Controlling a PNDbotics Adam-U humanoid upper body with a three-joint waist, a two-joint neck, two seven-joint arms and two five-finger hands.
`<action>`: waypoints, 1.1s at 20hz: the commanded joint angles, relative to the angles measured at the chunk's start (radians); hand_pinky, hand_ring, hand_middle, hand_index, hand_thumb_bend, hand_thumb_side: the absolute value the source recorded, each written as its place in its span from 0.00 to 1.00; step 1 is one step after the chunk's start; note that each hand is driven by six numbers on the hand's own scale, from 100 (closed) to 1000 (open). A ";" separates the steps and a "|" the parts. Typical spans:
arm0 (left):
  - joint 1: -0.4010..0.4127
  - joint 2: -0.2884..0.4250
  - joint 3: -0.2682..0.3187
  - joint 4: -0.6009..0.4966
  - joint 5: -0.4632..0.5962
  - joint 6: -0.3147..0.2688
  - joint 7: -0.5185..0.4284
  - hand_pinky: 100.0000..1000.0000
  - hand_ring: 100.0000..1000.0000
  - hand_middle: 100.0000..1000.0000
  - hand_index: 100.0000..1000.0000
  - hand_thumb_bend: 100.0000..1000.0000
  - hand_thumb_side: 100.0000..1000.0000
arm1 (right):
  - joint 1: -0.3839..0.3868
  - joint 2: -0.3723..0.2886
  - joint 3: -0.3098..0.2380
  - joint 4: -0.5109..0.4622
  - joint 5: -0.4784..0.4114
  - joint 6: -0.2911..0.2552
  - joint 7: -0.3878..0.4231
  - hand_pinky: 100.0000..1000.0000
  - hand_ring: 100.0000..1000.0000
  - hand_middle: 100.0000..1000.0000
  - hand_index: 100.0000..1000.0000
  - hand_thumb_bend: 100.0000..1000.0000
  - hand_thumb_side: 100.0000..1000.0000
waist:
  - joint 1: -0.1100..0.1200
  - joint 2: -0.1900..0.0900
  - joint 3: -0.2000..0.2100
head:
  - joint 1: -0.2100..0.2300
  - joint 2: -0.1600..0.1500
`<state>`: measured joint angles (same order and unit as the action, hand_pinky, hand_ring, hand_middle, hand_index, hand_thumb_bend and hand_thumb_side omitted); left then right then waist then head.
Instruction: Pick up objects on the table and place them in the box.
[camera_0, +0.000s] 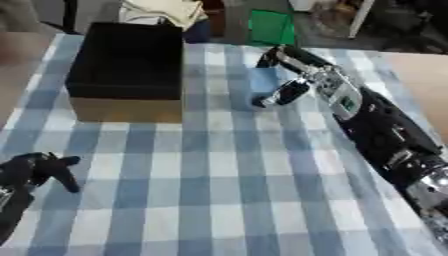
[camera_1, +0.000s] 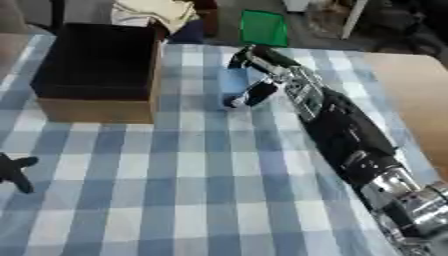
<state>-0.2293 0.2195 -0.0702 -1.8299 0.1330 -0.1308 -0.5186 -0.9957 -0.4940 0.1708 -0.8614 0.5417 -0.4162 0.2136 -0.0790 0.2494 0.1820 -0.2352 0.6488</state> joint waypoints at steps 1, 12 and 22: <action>-0.005 0.009 -0.001 -0.009 0.005 0.000 -0.003 0.90 0.46 0.43 0.55 0.07 0.87 | -0.037 -0.051 0.004 -0.078 -0.079 0.023 0.009 0.74 0.77 0.40 0.52 0.35 0.13 | 0.002 -0.025 0.004 | 0.004 -0.004; -0.036 0.011 -0.050 -0.002 0.020 0.003 -0.059 0.89 0.45 0.42 0.53 0.07 0.87 | -0.098 -0.095 0.014 -0.172 -0.222 0.096 -0.003 0.73 0.78 0.43 0.55 0.33 0.07 | -0.021 -0.033 0.079 | -0.031 -0.020; -0.084 0.003 -0.090 -0.006 0.046 0.010 -0.117 0.89 0.45 0.42 0.53 0.07 0.86 | -0.114 -0.080 0.016 -0.163 -0.243 0.115 -0.054 0.73 0.81 0.46 0.59 0.28 0.09 | -0.042 -0.020 0.170 | -0.128 -0.043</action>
<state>-0.2996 0.2193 -0.1558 -1.8182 0.1709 -0.1210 -0.6286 -1.0834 -0.5526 0.1918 -1.0142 0.3061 -0.3028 0.1713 -0.1298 0.2442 0.3569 -0.3490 0.6215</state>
